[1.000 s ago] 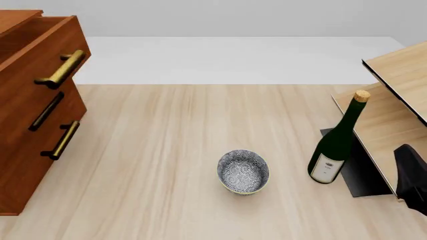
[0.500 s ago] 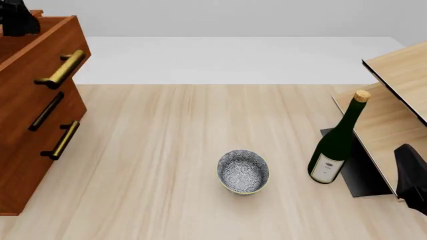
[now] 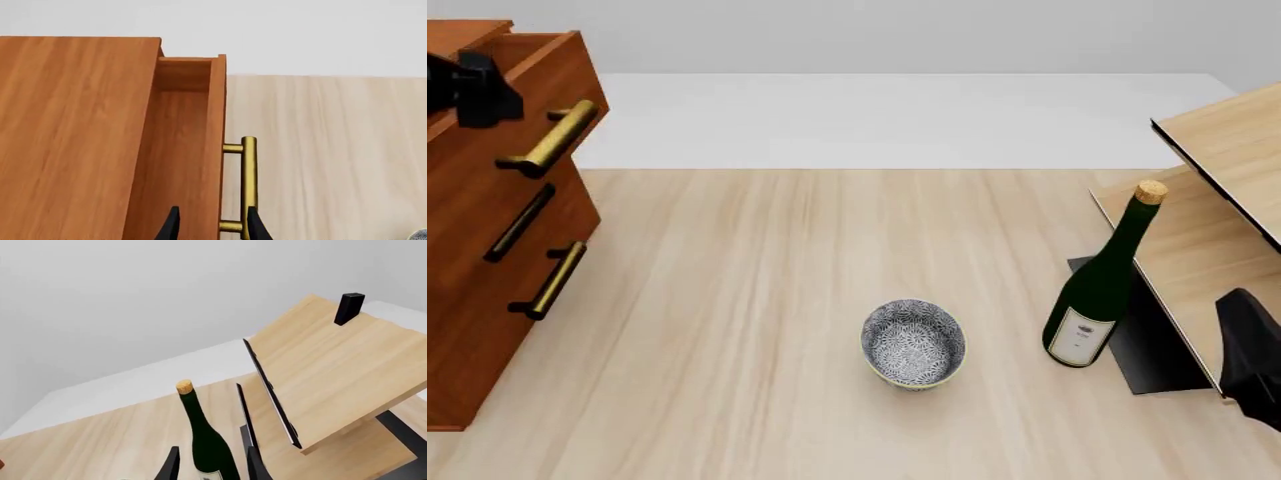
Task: Close the bottom drawer of the cabinet and open the top drawer.
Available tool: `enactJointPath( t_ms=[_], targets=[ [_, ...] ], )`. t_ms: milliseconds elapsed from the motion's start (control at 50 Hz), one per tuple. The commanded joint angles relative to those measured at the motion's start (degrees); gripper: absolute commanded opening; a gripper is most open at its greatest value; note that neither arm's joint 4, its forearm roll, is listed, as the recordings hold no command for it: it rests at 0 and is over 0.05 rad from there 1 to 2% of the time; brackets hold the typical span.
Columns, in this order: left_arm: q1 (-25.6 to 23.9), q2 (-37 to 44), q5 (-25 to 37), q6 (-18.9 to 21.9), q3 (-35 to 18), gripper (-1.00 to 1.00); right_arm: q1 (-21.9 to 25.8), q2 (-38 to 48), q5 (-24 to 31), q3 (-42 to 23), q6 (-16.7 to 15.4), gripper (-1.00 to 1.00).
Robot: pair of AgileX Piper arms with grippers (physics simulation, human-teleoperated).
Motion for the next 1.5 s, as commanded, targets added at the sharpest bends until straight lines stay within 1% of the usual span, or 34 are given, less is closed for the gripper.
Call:
enactJointPath(
  t_ms=[20,420,500,660,840,1040,1280,1500],
  targets=[
    [-0.08,-0.73,-0.71,-0.84,2.57,1.0,0.06,0.04,-0.02,-0.02,-0.04,1.0],
    [-0.84,-0.37,-1.99,-2.57,4.03,1.0,0.36,-0.8,0.85,-0.07,-0.19,1.0],
    [-1.15,-0.11,-2.89,-2.98,5.01,1.0,0.38,-1.41,1.4,-0.04,-0.21,1.0],
    [-2.14,-0.08,-2.93,-3.51,4.8,1.0,0.29,-1.7,1.6,0.03,-0.24,1.0],
    [-5.04,1.41,-3.57,-4.32,4.01,1.0,0.35,-1.86,1.78,0.0,-0.24,1.0],
    [-6.94,3.27,-4.43,-4.07,3.08,1.0,0.13,-1.38,1.25,-0.04,-0.03,1.0],
    [-9.86,4.8,-5.1,-4.81,2.53,1.0,0.03,-0.37,0.31,-0.04,0.41,1.0],
    [-14.23,5.9,-5.61,-6.6,1.72,1.0,-0.01,-0.1,0.05,-0.05,0.55,1.0]
  ],
)
